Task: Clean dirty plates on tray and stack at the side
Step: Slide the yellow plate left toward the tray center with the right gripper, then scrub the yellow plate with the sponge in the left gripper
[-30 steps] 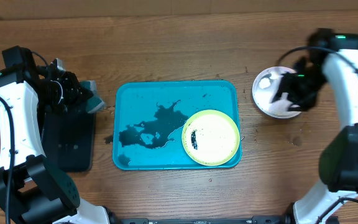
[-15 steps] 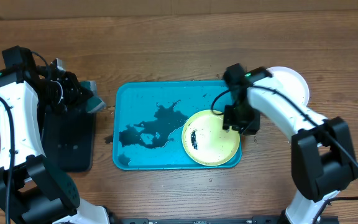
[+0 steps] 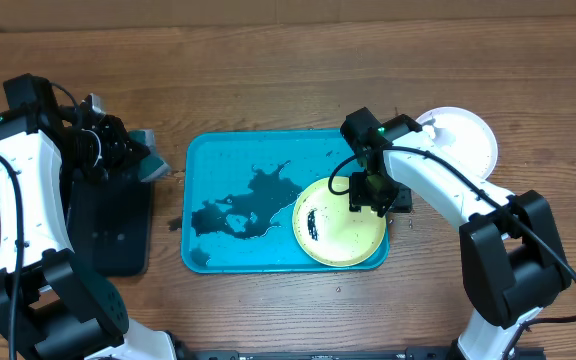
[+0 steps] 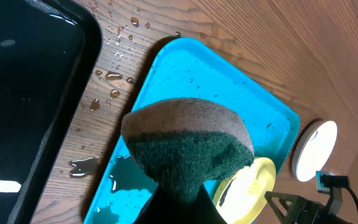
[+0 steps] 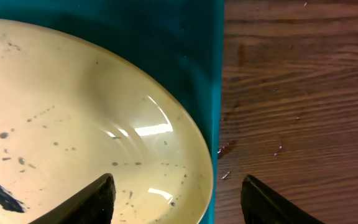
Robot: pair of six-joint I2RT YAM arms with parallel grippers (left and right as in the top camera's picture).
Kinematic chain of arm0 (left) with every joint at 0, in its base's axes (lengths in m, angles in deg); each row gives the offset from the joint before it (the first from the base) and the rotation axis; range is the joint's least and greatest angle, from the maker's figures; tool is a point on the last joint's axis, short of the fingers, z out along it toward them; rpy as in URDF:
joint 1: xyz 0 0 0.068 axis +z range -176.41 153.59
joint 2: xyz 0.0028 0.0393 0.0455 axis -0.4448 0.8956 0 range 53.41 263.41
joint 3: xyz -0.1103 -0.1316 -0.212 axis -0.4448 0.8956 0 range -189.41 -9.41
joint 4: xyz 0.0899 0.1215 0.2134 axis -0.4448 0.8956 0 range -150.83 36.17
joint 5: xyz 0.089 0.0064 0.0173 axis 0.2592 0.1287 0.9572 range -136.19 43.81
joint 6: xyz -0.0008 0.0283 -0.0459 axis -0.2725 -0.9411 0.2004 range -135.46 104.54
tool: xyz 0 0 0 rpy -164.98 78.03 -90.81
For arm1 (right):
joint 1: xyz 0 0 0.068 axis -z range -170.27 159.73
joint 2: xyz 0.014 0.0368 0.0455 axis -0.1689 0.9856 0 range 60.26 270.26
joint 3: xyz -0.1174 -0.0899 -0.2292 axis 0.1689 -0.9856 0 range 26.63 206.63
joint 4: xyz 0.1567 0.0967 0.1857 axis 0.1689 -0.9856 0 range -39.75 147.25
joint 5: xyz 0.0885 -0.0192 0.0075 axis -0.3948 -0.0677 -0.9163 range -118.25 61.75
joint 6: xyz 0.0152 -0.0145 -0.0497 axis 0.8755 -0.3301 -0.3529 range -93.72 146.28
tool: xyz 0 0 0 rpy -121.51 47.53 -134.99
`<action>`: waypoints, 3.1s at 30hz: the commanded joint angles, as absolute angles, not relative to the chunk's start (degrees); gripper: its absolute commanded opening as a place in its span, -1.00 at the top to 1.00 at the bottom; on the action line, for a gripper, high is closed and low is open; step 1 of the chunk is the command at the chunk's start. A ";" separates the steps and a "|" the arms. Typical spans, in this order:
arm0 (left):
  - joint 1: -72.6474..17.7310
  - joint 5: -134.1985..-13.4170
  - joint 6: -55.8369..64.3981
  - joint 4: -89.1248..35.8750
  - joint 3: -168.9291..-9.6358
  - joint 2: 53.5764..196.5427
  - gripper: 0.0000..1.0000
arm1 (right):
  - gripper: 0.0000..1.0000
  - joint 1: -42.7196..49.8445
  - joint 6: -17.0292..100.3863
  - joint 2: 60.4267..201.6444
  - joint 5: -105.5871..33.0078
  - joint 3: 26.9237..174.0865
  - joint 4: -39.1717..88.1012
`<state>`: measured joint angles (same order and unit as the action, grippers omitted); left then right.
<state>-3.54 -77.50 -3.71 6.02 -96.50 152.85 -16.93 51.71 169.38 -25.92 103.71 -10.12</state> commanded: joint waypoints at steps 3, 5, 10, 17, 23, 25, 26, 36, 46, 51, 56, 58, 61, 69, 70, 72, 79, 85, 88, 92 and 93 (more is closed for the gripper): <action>-3.56 -78.64 -5.22 5.97 -96.54 152.68 0.91 | -0.31 -16.91 51.40 168.62 -28.59 101.17 -8.73; -3.56 -78.64 -5.19 5.97 -96.54 152.68 0.91 | -0.29 -16.91 51.38 168.62 -28.83 99.73 -7.61; -3.56 -78.64 -5.22 5.73 -96.54 152.68 0.91 | -0.22 -16.91 51.38 168.62 -30.38 98.42 -6.15; -3.56 -78.64 -5.19 5.73 -96.54 152.68 0.91 | -0.20 -16.88 51.43 168.60 -30.46 99.10 -7.57; -3.56 -78.64 -5.19 5.76 -96.54 152.68 0.92 | -0.18 -16.91 51.56 168.60 -30.49 100.49 -9.10; -3.56 -78.64 -5.22 5.73 -96.54 152.68 0.92 | -0.15 -16.91 51.58 168.60 -30.55 100.56 -9.12; -3.56 -78.64 -5.22 5.73 -96.54 152.68 0.91 | -0.12 -16.91 51.56 168.60 -30.77 100.56 -9.12; -3.56 -78.64 -5.22 5.78 -96.54 152.68 0.91 | 0.02 -16.91 51.58 168.60 -31.54 100.34 -8.53; -3.56 -78.64 -5.22 5.80 -96.54 152.68 0.91 | -0.07 -16.91 51.58 168.66 -31.60 99.34 -5.67; -3.56 -78.64 -5.22 5.82 -96.54 152.68 0.91 | 0.01 -16.91 51.60 168.95 -32.04 99.31 -4.48; -3.60 -78.66 -5.19 5.87 -96.54 152.68 0.92 | 0.28 -16.91 51.58 170.26 -33.31 99.31 -3.81; -3.86 -78.86 -5.22 6.02 -96.54 152.68 0.92 | 0.43 -16.91 51.58 171.04 -35.27 99.31 -2.80; -5.11 -78.88 -5.22 5.97 -96.54 152.68 0.91 | 0.53 -16.93 51.58 171.53 -38.25 99.31 -0.97; -12.21 -78.64 -7.66 5.28 -96.54 152.68 0.92 | 0.53 -18.06 51.56 171.94 -38.14 99.31 2.23; -12.87 -78.62 -7.82 5.14 -96.54 152.68 0.92 | 0.53 -18.09 51.56 172.09 -37.70 99.31 2.33; -14.44 -78.62 -7.84 5.08 -96.54 152.68 0.92 | 0.53 -18.13 51.51 172.55 -36.98 99.31 2.79; -19.80 -78.64 -8.23 5.82 -96.54 152.68 0.91 | 0.65 -18.17 51.45 175.18 -37.92 99.31 6.68; -25.06 -78.64 -8.21 6.70 -96.39 152.68 0.92 | 0.92 -18.20 56.48 175.28 -42.35 99.34 10.22; -28.26 -78.62 -8.19 6.65 -95.88 152.68 0.92 | 0.93 -18.28 59.75 175.28 -42.51 99.34 11.12; -32.85 -75.21 -4.60 5.78 -94.53 152.72 0.91 | 0.93 -18.41 63.21 175.28 -43.25 99.34 12.15; -34.09 -73.44 -3.01 5.01 -93.87 152.72 0.91 | 0.93 -18.52 63.19 175.28 -43.97 99.34 12.61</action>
